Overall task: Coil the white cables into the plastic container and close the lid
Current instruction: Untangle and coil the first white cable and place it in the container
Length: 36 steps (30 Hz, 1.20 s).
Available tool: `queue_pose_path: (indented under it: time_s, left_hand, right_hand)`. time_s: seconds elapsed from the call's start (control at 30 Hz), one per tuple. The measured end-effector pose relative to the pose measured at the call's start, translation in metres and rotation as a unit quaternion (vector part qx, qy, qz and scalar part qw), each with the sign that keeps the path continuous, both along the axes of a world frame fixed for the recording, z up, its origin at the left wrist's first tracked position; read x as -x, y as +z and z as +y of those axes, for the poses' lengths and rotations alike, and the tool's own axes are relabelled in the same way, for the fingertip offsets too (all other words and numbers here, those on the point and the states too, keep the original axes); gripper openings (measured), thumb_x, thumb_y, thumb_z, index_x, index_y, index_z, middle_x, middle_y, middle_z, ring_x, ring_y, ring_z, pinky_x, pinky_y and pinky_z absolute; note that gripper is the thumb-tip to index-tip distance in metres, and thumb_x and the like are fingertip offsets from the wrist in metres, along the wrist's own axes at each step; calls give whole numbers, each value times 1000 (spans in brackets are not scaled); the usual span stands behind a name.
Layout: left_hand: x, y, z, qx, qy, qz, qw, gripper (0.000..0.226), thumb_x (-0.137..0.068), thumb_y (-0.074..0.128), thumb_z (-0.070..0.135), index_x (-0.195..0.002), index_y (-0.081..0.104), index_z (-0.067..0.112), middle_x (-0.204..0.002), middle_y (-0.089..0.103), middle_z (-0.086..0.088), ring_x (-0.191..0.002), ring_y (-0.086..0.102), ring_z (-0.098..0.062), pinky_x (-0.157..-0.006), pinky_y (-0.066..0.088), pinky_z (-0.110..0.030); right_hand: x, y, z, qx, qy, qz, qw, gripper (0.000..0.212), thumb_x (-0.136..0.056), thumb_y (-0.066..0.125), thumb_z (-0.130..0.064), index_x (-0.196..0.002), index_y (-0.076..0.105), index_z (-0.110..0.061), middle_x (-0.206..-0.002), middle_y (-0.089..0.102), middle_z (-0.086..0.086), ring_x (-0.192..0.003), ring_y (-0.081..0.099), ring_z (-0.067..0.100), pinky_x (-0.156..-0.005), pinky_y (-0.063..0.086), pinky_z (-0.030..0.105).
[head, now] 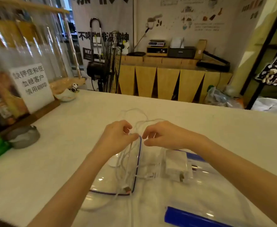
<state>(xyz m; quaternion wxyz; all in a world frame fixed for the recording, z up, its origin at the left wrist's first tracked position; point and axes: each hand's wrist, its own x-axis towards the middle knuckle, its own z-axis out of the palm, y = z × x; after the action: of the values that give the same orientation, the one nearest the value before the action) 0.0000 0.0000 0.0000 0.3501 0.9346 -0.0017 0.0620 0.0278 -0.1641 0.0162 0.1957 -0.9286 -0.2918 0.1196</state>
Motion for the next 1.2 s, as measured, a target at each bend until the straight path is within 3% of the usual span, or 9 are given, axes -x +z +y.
queue_pose_path:
  time_s: [0.17, 0.23, 0.4, 0.6, 0.77, 0.83, 0.97, 1.07, 1.2]
  left_hand:
    - [11, -9, 6, 153, -32, 119, 980, 22, -82, 63, 18, -99, 63, 4, -68, 70, -7, -55, 64, -9, -46, 47, -17]
    - [16, -9, 6, 210, -46, 129, 968, 16, -83, 62, 14, -93, 65, 1, -61, 67, -6, -46, 62, -6, -42, 47, -16]
    - [21, -2, 4, 242, -51, 100, 964, 10, -83, 63, 12, -89, 65, 4, -61, 67, -5, -46, 63, -7, -43, 48, -16]
    - [25, 12, -2, 274, -80, 86, 955, 10, -84, 60, 12, -94, 62, 9, -68, 67, -7, -47, 65, -7, -49, 55, -19]
    - [25, 21, 1, 328, -95, 89, 936, 22, -84, 60, 21, -105, 58, 17, -66, 68, -3, -56, 68, -13, -55, 57, -23]
    - [27, 23, 5, 327, -127, 127, 928, 24, -86, 57, 25, -107, 59, 15, -63, 69, -1, -61, 69, -17, -56, 57, -25]
    - [37, 15, 7, 239, -200, 203, 928, 30, -89, 50, 32, -97, 66, 8, -62, 66, -3, -59, 65, -17, -57, 55, -23]
    - [40, 9, 13, 212, -222, 213, 927, 30, -91, 47, 27, -89, 67, 5, -59, 63, -2, -57, 63, -15, -61, 54, -26]
    - [39, 12, 24, 169, -284, 246, 911, 19, -90, 51, 20, -93, 65, 8, -65, 63, -1, -61, 63, -14, -61, 50, -21]
  right_hand:
    - [8, -3, 12, -98, -16, 89, 991, 24, -89, 52, -28, -99, 67, -12, -87, 72, 5, -76, 67, 13, -73, 51, 25]
    - [11, -4, 16, -146, -41, 123, 981, 27, -90, 50, -29, -94, 68, -10, -85, 73, 6, -73, 68, 13, -73, 53, 30]
    - [14, -3, 22, -238, -127, 161, 949, 34, -89, 52, -32, -84, 71, -5, -76, 73, 12, -63, 67, 17, -63, 53, 29]
    - [12, 12, 22, -270, -172, 201, 926, 19, -83, 62, -23, -83, 72, -7, -70, 73, 7, -60, 67, 12, -56, 55, 23]
    - [8, 31, 25, -331, -212, 163, 905, 15, -82, 61, -16, -75, 69, -5, -56, 70, 4, -50, 66, 13, -48, 56, 22]
    - [5, 41, 25, -372, -222, 143, 890, 16, -84, 57, -16, -76, 66, -5, -58, 69, 5, -47, 64, 14, -46, 54, 22]
    - [-1, 58, 23, -447, -228, 149, 852, 19, -89, 47, -15, -78, 58, -4, -64, 71, 10, -42, 57, 13, -41, 46, 21]
    - [-6, 65, 21, -479, -248, 151, 828, 22, -93, 46, -18, -85, 58, -2, -63, 66, 9, -40, 51, 11, -38, 43, 19]
    - [-14, 74, 15, -532, -267, 159, 788, 22, -93, 46, -21, -83, 58, -6, -59, 55, 3, -37, 40, 7, -35, 37, 17]
